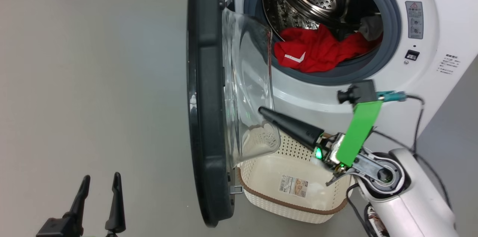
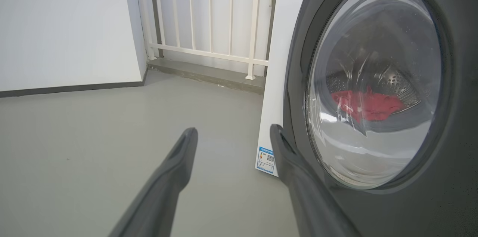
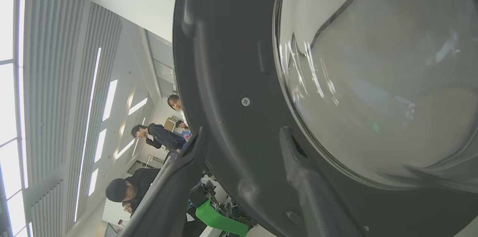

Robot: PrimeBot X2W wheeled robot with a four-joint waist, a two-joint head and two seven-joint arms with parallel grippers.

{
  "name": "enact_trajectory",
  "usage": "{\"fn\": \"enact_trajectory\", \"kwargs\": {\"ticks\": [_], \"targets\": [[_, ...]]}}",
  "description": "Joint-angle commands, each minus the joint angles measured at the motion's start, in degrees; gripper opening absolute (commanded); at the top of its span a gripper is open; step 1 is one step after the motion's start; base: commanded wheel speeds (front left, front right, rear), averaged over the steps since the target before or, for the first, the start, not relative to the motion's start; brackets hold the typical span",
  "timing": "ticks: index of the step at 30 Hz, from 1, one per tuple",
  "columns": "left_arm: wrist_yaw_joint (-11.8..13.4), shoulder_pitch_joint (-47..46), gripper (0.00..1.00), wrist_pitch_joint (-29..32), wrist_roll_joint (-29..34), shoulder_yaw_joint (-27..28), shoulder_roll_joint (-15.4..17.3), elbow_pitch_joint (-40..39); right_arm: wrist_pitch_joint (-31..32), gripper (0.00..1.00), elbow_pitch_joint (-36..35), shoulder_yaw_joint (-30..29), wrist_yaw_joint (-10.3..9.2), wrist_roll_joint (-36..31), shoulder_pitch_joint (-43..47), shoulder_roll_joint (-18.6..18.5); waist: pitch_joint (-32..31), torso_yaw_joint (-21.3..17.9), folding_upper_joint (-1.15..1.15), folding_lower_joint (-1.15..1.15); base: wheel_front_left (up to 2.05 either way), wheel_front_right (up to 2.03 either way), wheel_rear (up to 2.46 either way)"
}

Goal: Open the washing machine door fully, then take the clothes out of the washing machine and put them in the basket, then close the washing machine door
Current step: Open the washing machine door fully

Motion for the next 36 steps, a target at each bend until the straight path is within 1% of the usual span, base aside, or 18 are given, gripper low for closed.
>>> {"fn": "enact_trajectory", "kwargs": {"ticks": [1,6,10,14,18,20,23,25,27,30,33,36], "targets": [[-0.43,-1.14,1.0,-0.47,0.35,1.88,1.18,-1.46,-1.51,1.0,-2.88,0.05,0.09,-1.42,-0.25,0.06,0.01,-0.31,0.0,0.0,0.0,0.0,0.0],[-0.45,-1.0,1.0,-0.47,0.09,2.08,1.13,-1.75,-10.84,1.0,-9.43,0.61,0.09,-9.76,1.7,-3.03,0.11,-0.93,0.0,0.0,0.0,0.0,0.0],[-0.45,-1.07,1.0,-0.47,-0.12,2.32,1.1,-1.99,-20.27,1.0,-10.73,4.1,0.09,-17.87,2.85,-6.61,0.34,-1.6,0.0,0.0,0.0,0.0,0.0],[-0.49,-1.21,1.0,-0.47,-0.11,2.42,1.09,-1.99,-29.65,1.0,-9.26,7.99,0.09,-24.3,3.58,-9.9,0.16,-1.94,0.0,0.0,0.0,0.0,0.0],[-0.52,-0.99,1.0,-0.47,0.06,2.58,1.08,-2.19,-38.55,1.0,-6.08,11.44,0.09,-31.17,4.16,-12.96,-0.3,-2.18,0.0,0.0,0.0,0.0,0.0],[-0.54,-0.82,1.0,-0.47,0.16,2.67,1.11,-2.31,-42.81,1.0,-4.08,12.5,0.09,-33.96,4.69,-13.54,-0.54,-2.25,0.0,0.0,0.0,0.0,0.0],[-0.57,-0.58,1.0,-0.47,0.28,2.77,1.13,-2.57,-48.53,1.0,-0.97,12.58,0.09,-36.99,5.82,-13.69,-0.89,-2.24,0.0,0.0,0.0,0.0,0.0],[-0.58,-0.37,1.0,-0.47,0.33,2.86,1.13,-2.75,-50.74,1.0,0.49,11.69,0.09,-37.89,6.77,-13.27,-1.05,-2.23,0.0,0.0,0.0,0.0,0.0],[-0.59,-0.19,1.0,-0.47,0.31,3.02,1.13,-2.94,-51.78,1.0,1.76,11.21,0.09,-40.47,7.52,-13.55,-1.18,-2.25,0.0,0.0,0.0,0.0,0.0],[-0.61,0.04,1.0,-0.47,0.26,3.28,1.13,-3.44,-52.4,1.0,2.98,8.38,0.09,-44.54,8.72,-12.91,-1.32,-2.31,0.0,0.0,0.0,0.0,0.0],[-0.62,0.23,1.0,-0.47,0.21,3.46,1.12,-3.86,-52.46,1.0,2.15,4.39,0.09,-49.22,10.33,-11.22,-1.24,-2.43,0.0,0.0,0.0,0.0,0.0],[-0.64,0.31,1.0,-0.47,0.22,3.5,1.12,-4.03,-52.47,1.0,1.61,2.26,0.09,-53.47,11.85,-10.13,-1.09,-2.56,0.0,0.0,0.0,0.0,0.0]]}}
